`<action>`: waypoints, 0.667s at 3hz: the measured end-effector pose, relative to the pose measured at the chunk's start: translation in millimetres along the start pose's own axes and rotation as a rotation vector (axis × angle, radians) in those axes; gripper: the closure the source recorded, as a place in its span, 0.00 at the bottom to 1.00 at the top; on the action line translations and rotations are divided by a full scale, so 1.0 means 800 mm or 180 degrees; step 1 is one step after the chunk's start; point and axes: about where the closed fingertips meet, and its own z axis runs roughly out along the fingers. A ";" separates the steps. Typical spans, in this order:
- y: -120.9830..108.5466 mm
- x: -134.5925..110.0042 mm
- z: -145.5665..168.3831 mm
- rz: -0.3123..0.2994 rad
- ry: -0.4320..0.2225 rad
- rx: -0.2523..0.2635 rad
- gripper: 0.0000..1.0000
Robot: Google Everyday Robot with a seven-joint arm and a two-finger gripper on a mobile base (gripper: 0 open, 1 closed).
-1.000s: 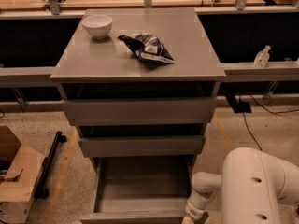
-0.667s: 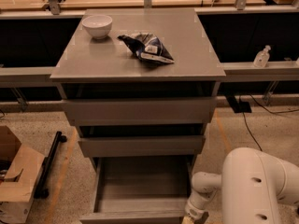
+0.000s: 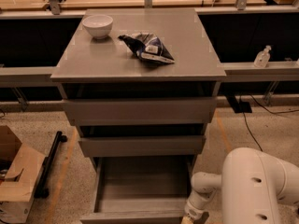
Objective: Close bottom drawer
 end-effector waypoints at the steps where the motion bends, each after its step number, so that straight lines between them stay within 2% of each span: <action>1: 0.000 0.000 0.000 0.0000 0.0000 0.0000 1.00; 2: -0.005 0.000 0.004 0.0018 -0.0021 0.0070 1.00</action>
Offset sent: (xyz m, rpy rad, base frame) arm 0.0150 -0.0050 -0.0230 -0.0439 -0.0951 -0.0427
